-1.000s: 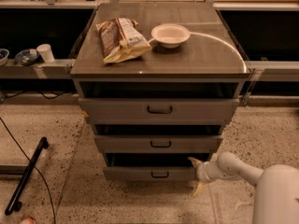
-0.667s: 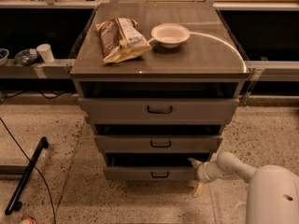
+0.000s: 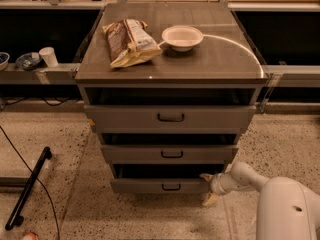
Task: Open bottom drawer
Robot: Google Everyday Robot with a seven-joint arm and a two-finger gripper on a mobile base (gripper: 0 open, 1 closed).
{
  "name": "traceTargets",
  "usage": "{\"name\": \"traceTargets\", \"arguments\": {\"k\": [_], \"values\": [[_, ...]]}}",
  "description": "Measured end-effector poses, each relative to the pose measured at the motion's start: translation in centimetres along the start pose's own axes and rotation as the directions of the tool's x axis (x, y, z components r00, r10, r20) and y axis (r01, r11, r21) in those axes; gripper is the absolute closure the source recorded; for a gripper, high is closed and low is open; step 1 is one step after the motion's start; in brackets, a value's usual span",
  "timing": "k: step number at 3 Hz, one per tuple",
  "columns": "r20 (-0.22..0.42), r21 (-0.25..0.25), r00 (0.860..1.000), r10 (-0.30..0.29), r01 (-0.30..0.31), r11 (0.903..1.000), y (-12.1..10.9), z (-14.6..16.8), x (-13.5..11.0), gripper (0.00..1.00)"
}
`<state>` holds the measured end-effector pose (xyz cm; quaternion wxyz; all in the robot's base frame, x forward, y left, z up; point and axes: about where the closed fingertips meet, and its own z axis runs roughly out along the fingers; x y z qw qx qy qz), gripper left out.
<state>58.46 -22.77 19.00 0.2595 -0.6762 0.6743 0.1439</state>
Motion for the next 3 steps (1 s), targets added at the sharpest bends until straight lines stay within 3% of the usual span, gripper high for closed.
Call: {"name": "traceTargets", "arguments": {"k": [1,3], "values": [[0.0,0.0,1.0,0.0,0.0,1.0,0.0,0.0,0.0,0.43],[0.012,-0.028,1.0,0.011,-0.011,0.9996,0.26,0.24,0.24,0.32]]}}
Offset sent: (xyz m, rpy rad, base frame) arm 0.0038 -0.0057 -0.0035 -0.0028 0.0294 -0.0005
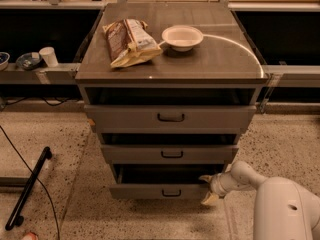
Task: Open bottom drawer
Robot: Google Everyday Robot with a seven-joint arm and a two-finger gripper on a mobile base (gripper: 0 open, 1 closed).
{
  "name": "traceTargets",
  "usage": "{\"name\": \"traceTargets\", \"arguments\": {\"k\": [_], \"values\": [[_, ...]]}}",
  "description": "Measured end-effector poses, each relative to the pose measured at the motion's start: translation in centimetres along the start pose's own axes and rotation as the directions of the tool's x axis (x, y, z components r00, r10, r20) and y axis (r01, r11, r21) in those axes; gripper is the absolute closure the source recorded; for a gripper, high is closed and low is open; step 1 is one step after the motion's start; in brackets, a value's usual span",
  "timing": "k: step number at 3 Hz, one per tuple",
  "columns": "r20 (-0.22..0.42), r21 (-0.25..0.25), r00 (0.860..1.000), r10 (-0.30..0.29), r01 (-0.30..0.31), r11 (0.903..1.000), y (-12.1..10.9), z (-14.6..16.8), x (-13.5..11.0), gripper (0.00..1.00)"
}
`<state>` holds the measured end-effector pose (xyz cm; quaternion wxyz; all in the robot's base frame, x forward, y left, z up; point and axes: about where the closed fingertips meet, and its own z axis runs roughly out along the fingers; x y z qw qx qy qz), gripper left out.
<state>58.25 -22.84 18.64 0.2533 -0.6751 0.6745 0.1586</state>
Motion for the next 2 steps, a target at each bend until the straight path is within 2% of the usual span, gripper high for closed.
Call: {"name": "traceTargets", "arguments": {"k": [2], "values": [[0.0,0.0,1.0,0.0,0.0,1.0,0.0,0.01,0.0,0.0]]}}
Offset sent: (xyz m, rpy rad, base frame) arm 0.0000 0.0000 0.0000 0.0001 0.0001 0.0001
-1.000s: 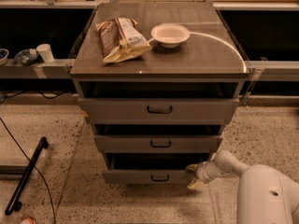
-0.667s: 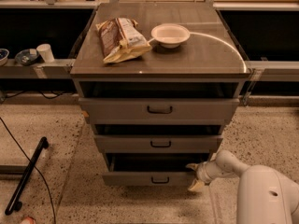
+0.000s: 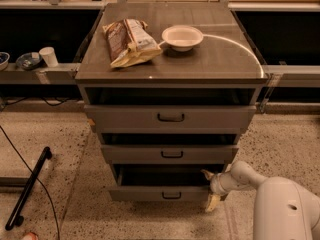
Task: Open bottom drawer
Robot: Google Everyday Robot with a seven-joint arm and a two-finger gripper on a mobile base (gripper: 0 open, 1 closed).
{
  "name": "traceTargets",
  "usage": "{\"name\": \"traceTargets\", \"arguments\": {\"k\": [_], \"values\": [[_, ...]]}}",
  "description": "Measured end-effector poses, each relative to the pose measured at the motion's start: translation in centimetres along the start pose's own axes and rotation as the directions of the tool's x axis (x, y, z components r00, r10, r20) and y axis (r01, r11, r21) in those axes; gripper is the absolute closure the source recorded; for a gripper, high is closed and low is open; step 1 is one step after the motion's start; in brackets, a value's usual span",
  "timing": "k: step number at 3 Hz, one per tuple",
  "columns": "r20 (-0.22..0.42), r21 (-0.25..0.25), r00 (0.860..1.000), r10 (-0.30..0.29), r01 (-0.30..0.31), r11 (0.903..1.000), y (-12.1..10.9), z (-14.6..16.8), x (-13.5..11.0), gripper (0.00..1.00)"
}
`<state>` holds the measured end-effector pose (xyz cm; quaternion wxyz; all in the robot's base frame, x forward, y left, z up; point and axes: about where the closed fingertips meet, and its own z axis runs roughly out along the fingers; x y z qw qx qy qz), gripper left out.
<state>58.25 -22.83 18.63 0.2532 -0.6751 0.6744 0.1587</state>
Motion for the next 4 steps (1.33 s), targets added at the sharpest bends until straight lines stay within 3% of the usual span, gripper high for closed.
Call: {"name": "traceTargets", "arguments": {"k": [1,2,3,4], "values": [[0.0,0.0,1.0,0.0,0.0,1.0,0.0,0.0,0.0,0.0],[-0.041,-0.041,0.999,0.001,-0.003,0.9992,1.1,1.2,0.4,0.0],[-0.133,-0.086,0.99,-0.038,0.027,0.996,2.1,1.6,0.3,0.17],[-0.168,-0.158,0.983,-0.073,0.046,0.9863,4.8,1.9,0.1,0.27]]}}
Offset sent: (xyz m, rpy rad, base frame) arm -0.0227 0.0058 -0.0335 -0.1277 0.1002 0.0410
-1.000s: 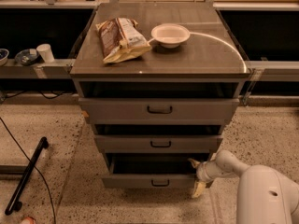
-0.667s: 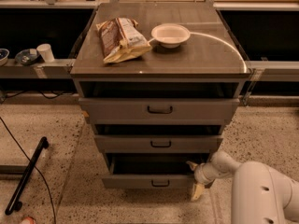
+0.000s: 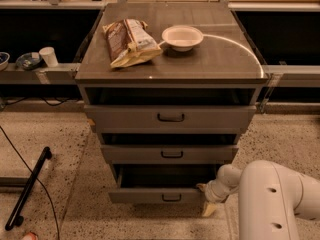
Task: Open bottom drawer
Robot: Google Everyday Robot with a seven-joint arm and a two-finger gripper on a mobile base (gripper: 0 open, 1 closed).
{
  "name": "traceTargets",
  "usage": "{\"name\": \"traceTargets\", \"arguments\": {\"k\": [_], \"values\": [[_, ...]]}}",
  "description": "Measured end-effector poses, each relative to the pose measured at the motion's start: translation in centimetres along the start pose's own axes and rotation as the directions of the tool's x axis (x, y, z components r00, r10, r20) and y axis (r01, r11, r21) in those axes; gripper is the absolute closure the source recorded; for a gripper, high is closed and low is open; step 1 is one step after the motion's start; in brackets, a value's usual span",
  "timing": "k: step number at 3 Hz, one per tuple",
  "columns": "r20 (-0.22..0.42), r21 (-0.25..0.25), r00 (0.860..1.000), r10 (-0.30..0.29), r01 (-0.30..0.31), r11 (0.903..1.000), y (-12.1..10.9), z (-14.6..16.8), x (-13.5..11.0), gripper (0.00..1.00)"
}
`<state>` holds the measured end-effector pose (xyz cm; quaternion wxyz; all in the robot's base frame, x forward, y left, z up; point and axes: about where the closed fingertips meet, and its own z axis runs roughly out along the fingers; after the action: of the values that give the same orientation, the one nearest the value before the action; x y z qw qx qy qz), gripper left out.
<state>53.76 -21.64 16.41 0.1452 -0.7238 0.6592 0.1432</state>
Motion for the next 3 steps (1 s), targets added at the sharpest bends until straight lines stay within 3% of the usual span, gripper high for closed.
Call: {"name": "traceTargets", "arguments": {"k": [2,3], "values": [[0.01,-0.097,0.999,-0.045,0.046,0.9942,5.6,-0.9,-0.8,0.28],[0.013,-0.12,0.998,-0.053,0.055,0.9912,7.9,-1.7,-1.0,0.28]]}}
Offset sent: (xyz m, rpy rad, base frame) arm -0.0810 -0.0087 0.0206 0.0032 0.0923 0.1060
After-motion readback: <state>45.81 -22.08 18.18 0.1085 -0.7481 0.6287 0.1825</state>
